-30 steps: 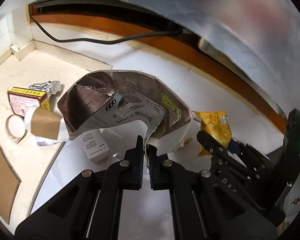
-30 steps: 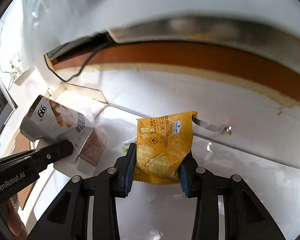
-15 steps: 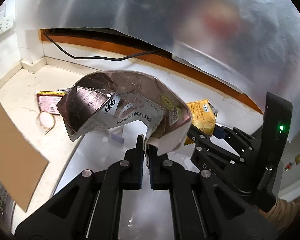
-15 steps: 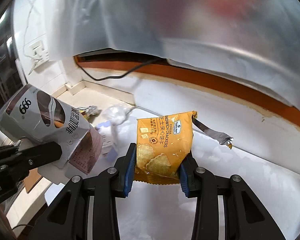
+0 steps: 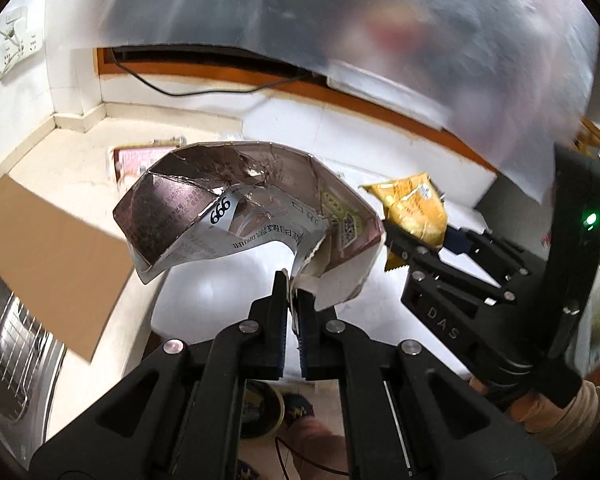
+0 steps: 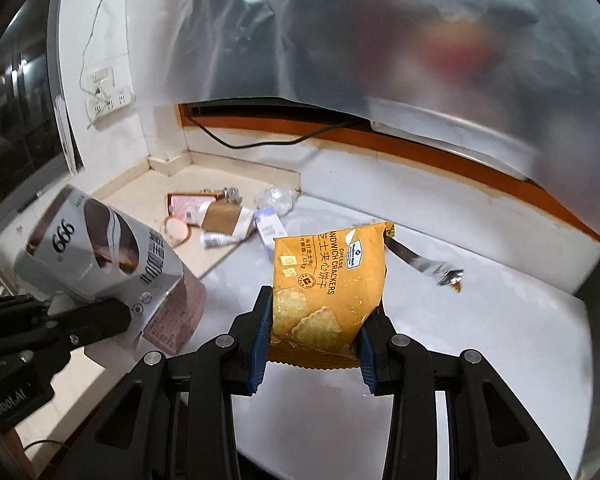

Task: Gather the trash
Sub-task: 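Carry the cracker packet and foil bag down over the floor bin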

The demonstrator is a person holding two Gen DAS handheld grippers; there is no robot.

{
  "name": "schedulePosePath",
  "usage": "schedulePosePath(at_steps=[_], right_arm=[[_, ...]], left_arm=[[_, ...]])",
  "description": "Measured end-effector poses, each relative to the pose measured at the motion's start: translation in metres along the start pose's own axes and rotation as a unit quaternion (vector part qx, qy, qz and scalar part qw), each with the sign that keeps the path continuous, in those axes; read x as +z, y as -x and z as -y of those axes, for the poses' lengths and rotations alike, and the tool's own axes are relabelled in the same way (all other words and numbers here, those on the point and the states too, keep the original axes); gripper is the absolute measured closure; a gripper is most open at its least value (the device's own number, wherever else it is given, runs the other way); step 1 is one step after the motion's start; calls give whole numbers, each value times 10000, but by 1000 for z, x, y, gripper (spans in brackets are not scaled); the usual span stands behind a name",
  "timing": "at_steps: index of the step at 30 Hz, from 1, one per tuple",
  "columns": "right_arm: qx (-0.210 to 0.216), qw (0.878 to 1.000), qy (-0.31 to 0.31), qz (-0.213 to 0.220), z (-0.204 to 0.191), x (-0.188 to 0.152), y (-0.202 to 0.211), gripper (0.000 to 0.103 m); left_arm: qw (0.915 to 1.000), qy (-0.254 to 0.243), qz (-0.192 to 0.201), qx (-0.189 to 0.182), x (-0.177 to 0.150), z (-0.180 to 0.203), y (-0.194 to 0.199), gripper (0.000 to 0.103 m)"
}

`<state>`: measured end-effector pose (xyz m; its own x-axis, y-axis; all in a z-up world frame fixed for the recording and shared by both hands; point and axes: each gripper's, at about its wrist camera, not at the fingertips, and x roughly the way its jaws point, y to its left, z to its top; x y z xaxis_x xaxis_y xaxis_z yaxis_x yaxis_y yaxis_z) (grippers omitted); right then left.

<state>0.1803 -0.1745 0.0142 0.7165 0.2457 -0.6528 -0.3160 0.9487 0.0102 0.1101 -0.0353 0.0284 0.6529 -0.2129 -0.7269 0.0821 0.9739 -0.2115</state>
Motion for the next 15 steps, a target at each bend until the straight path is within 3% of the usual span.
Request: schedulePosePath(at_steps=[9, 15], right_arm=[[-385, 9992, 1, -106, -61, -71, 83, 66], [-319, 9983, 137, -471, -91, -110, 98, 67]], left_arm=[[9990, -282, -255, -241, -71, -16, 40, 101], [9979, -200, -569, -225, -106, -32, 40, 101]])
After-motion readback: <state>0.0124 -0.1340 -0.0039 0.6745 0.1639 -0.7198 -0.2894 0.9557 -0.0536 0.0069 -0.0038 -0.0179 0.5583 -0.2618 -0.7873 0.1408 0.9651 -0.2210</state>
